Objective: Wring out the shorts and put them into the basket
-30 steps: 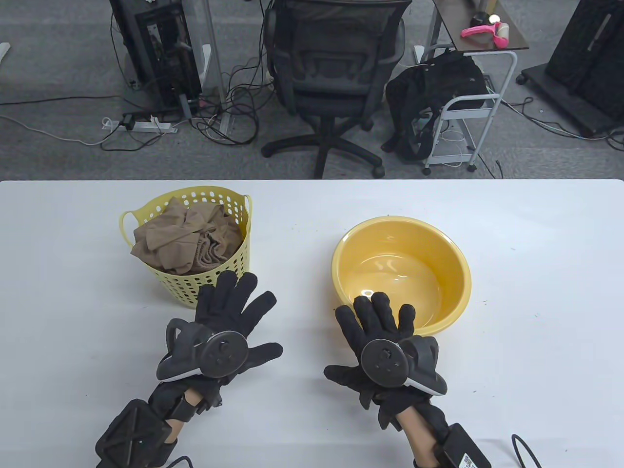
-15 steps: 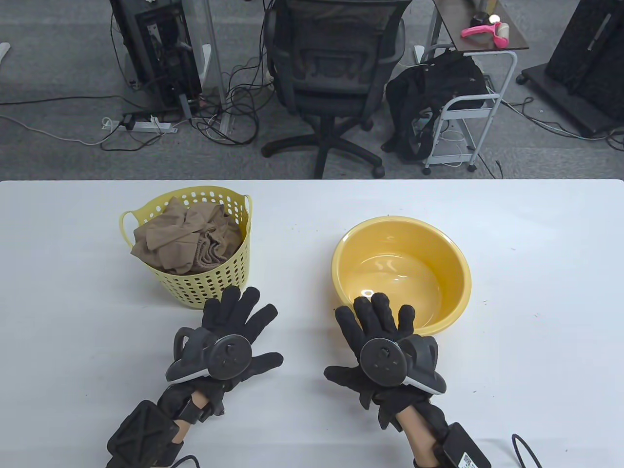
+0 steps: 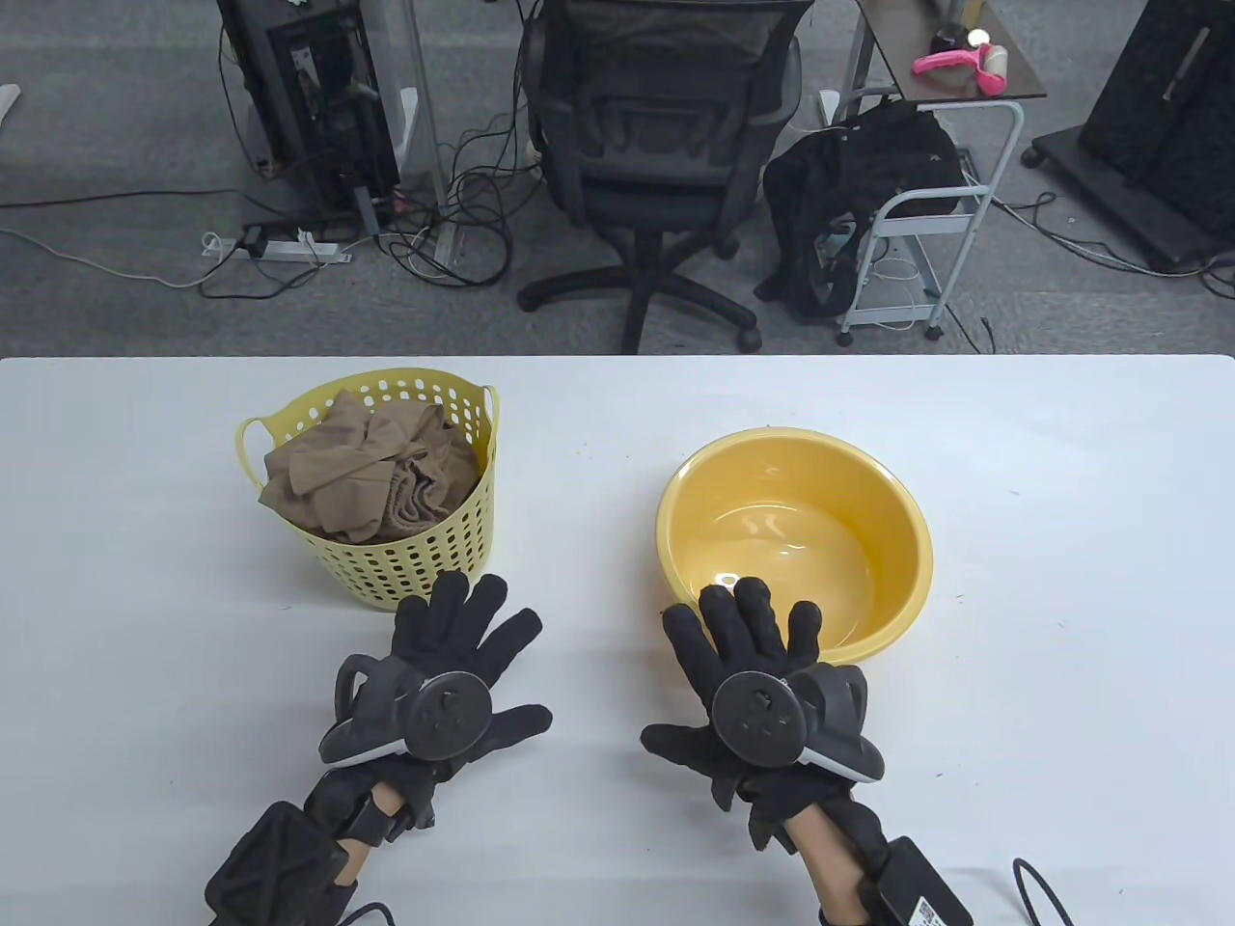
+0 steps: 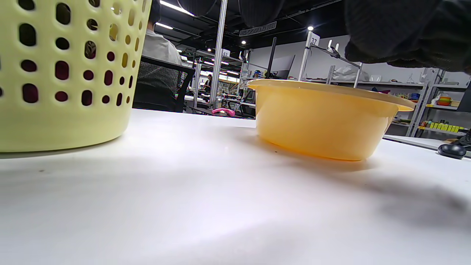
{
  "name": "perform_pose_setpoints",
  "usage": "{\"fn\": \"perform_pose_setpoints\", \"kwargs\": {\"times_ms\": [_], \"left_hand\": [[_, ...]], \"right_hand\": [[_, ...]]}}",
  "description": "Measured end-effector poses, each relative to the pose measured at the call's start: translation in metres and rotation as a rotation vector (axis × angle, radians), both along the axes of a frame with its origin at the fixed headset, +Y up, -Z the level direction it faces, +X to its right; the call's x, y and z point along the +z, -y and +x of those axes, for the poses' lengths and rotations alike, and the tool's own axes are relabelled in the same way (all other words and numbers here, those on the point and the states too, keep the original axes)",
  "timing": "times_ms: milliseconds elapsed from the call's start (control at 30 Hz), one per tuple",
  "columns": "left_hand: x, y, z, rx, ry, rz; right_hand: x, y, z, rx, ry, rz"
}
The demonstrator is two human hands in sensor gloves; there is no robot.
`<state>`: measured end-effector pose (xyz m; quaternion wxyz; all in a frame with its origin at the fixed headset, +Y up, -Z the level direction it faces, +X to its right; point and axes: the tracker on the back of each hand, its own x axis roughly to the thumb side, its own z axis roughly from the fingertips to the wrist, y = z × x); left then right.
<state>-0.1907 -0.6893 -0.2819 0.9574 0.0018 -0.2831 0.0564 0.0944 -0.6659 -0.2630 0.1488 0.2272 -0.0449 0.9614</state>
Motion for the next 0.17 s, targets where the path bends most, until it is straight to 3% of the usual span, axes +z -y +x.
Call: {"fn": "perform_pose_setpoints", "kwargs": {"times_ms": [167], "left_hand": [[0.0002,-0.0003,-0.0005,-0.002,0.000,-0.005]], "right_hand": [[0.0011,0.0002,-0.0018,0.014,-0.006,0.000]]}}
